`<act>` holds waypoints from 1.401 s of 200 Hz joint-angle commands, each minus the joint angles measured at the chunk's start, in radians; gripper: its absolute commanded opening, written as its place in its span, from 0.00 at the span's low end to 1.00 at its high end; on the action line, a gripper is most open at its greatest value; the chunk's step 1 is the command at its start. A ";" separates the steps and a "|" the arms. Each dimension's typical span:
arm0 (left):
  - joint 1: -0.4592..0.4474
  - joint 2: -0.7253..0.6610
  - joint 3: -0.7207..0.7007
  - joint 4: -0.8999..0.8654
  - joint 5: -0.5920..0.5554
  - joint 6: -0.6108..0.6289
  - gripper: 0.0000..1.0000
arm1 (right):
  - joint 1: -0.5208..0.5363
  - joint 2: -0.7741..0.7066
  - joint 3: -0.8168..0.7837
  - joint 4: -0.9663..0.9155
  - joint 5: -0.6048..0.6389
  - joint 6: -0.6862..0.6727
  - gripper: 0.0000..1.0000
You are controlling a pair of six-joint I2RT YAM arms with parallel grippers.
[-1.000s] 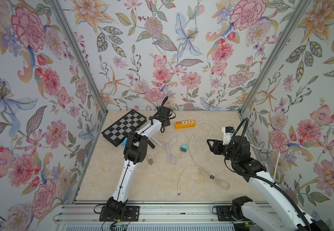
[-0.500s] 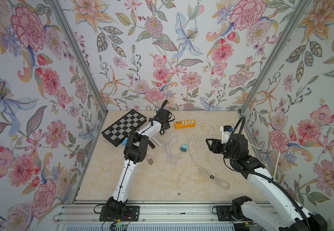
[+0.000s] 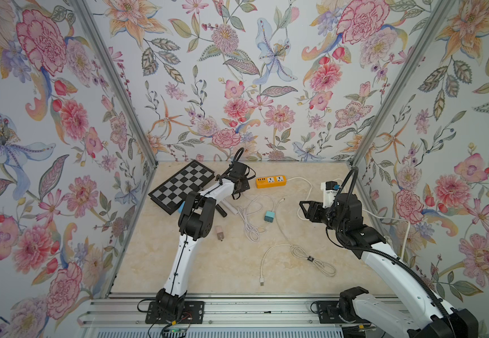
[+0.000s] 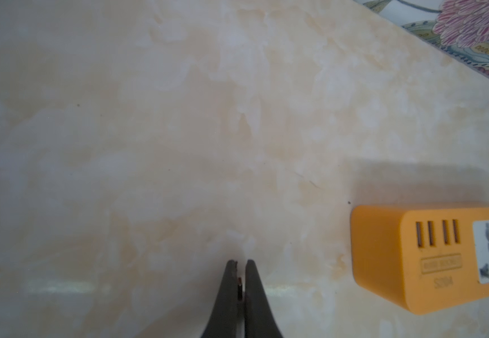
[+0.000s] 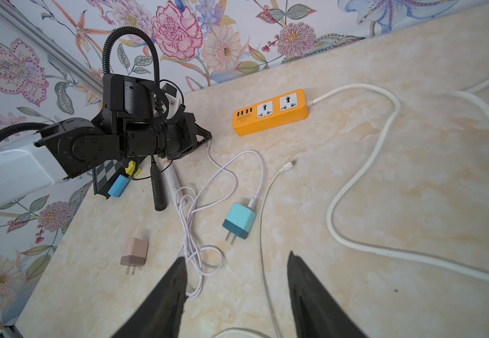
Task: Charge the electric toothbrush
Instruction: Pick up the charging cable from the center of the board.
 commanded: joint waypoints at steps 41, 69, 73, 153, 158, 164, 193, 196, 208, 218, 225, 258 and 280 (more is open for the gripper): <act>0.023 -0.375 -0.361 0.455 0.314 -0.070 0.00 | -0.076 0.141 -0.007 0.433 -0.396 0.294 0.60; 0.022 -0.501 -0.481 0.611 0.383 -0.123 0.00 | -0.060 0.263 0.015 0.678 -0.473 0.403 0.66; 0.022 -0.519 -0.506 0.645 0.395 -0.141 0.00 | -0.056 0.277 0.021 0.695 -0.470 0.405 0.66; -0.002 -0.647 -0.725 1.042 0.534 -0.381 0.00 | -0.008 0.514 0.096 1.121 -0.507 0.506 0.69; -0.007 -0.646 -0.727 1.055 0.537 -0.387 0.00 | -0.002 0.522 0.102 1.121 -0.508 0.497 0.69; -0.011 -0.648 -0.726 1.062 0.539 -0.390 0.00 | 0.006 0.532 0.112 1.122 -0.511 0.483 0.70; -0.035 -0.656 -0.716 1.075 0.547 -0.390 0.00 | 0.021 0.591 0.140 1.191 -0.516 0.466 0.75; -0.036 -0.658 -0.715 1.077 0.548 -0.393 0.00 | 0.020 0.598 0.143 1.203 -0.515 0.470 0.74; -0.040 -0.660 -0.718 1.095 0.554 -0.406 0.00 | 0.021 0.623 0.153 1.241 -0.519 0.487 0.74; -0.044 -0.665 -0.723 1.107 0.557 -0.418 0.00 | 0.022 0.649 0.169 1.272 -0.527 0.508 0.73; -0.048 -0.666 -0.724 1.119 0.561 -0.426 0.00 | 0.024 0.662 0.178 1.283 -0.531 0.519 0.71; -0.065 -0.678 -0.719 1.130 0.565 -0.425 0.00 | 0.030 0.727 0.198 1.350 -0.544 0.575 0.61; -0.072 -0.678 -0.712 1.136 0.570 -0.431 0.00 | 0.032 0.753 0.198 1.420 -0.554 0.618 0.51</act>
